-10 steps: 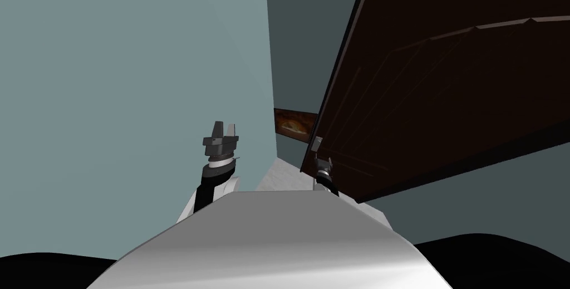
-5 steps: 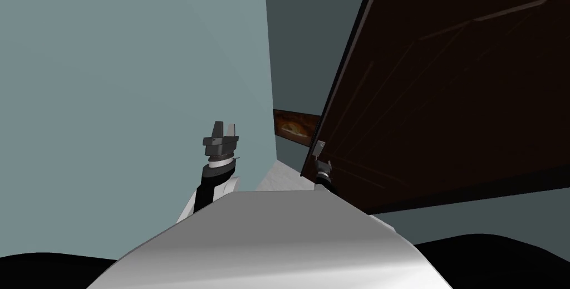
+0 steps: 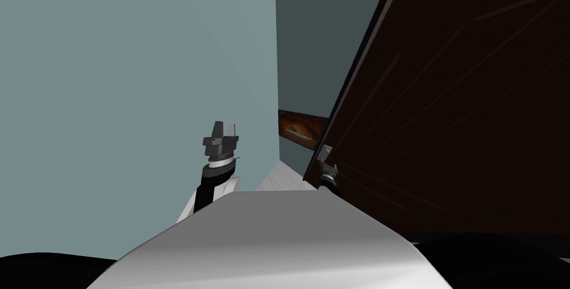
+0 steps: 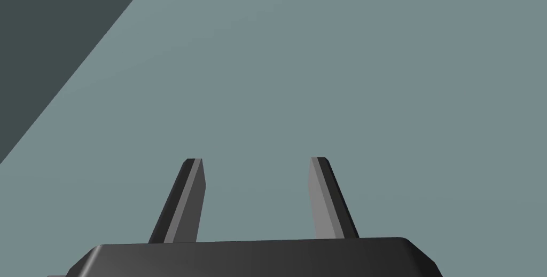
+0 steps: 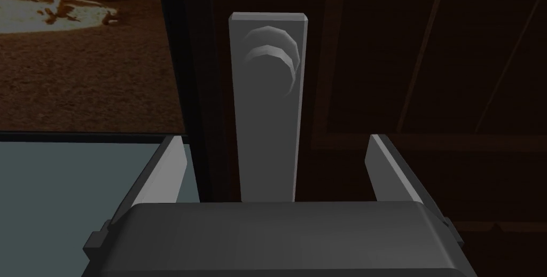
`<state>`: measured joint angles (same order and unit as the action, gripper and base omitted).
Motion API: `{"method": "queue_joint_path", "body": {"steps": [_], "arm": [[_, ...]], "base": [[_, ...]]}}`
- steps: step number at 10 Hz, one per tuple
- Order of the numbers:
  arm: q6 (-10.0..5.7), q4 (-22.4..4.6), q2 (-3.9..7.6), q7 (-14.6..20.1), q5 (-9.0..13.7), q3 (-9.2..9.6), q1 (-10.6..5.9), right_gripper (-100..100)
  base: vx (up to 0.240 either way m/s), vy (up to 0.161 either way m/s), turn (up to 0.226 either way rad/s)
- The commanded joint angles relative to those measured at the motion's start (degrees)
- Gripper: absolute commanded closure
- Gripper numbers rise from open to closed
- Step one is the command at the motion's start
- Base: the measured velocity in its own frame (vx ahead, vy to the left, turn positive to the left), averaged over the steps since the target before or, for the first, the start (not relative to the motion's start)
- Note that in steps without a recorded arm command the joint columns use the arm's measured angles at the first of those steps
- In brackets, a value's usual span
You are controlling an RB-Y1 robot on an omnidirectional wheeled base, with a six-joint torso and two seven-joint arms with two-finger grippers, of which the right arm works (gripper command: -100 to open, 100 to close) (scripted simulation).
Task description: Pull the door open
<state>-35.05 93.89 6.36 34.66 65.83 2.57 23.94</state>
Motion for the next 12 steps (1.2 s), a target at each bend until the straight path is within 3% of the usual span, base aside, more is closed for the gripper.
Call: {"method": "queue_joint_path", "body": {"steps": [1, 5, 7, 8, 12], "arm": [[-0.43, 0.1, -0.11, 0.5, 0.3, -1.59, 0.88, -100], [-1.16, -0.1, -0.45, 1.2, 0.7, -4.24, 1.97, -100], [-1.15, -0.1, -0.50, 1.2, 0.8, -4.33, 1.92, -100], [-1.15, -0.1, -0.50, 1.2, 0.8, -4.33, 1.92, 100], [-1.15, -0.1, -0.50, 1.2, 0.8, -4.33, 1.92, 100]], "base": [[0.167, -0.081, 0.198], [0.187, -0.118, 0.169], [0.104, -0.117, 0.071], [-0.016, 0.015, -0.025], [-0.016, 0.013, -0.003]]}}
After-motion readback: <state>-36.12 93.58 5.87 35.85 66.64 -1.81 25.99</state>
